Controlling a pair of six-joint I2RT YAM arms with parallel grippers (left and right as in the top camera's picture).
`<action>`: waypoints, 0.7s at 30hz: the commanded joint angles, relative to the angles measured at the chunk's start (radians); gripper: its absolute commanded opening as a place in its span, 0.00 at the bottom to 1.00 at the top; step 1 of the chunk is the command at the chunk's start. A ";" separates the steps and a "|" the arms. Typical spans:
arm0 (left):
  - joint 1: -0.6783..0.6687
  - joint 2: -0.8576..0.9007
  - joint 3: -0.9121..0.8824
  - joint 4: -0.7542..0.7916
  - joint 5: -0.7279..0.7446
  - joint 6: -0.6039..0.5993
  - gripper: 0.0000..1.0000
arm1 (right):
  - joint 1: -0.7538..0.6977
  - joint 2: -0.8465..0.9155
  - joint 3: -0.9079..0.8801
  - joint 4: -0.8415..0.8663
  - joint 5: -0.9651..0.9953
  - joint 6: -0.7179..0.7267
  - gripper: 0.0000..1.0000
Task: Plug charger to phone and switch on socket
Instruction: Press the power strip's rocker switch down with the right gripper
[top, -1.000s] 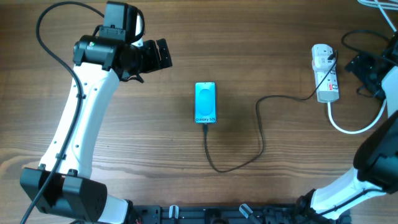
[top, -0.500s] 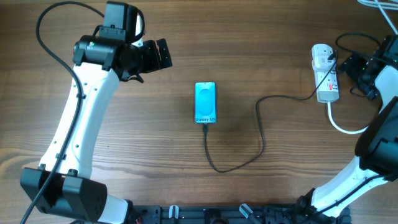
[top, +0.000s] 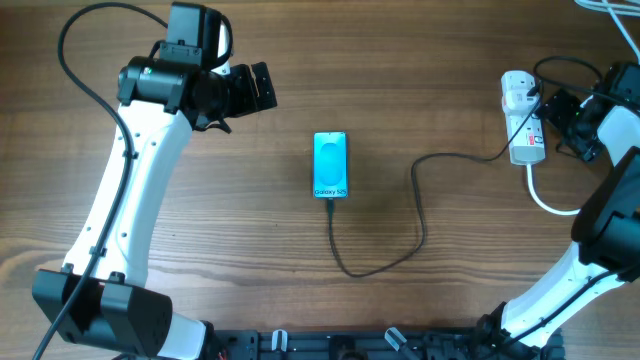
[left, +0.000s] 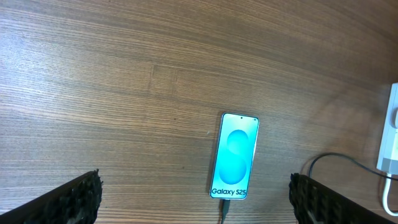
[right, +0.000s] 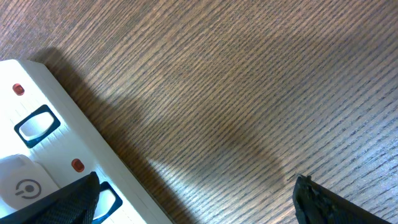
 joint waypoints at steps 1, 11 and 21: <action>0.003 0.003 0.006 0.002 -0.013 0.005 1.00 | 0.003 0.017 -0.006 -0.002 -0.019 0.003 1.00; 0.004 0.003 0.006 0.002 -0.013 0.005 1.00 | 0.003 0.017 -0.006 -0.014 -0.035 0.003 1.00; 0.004 0.003 0.006 0.002 -0.013 0.005 1.00 | 0.004 0.050 -0.006 -0.028 -0.088 0.005 1.00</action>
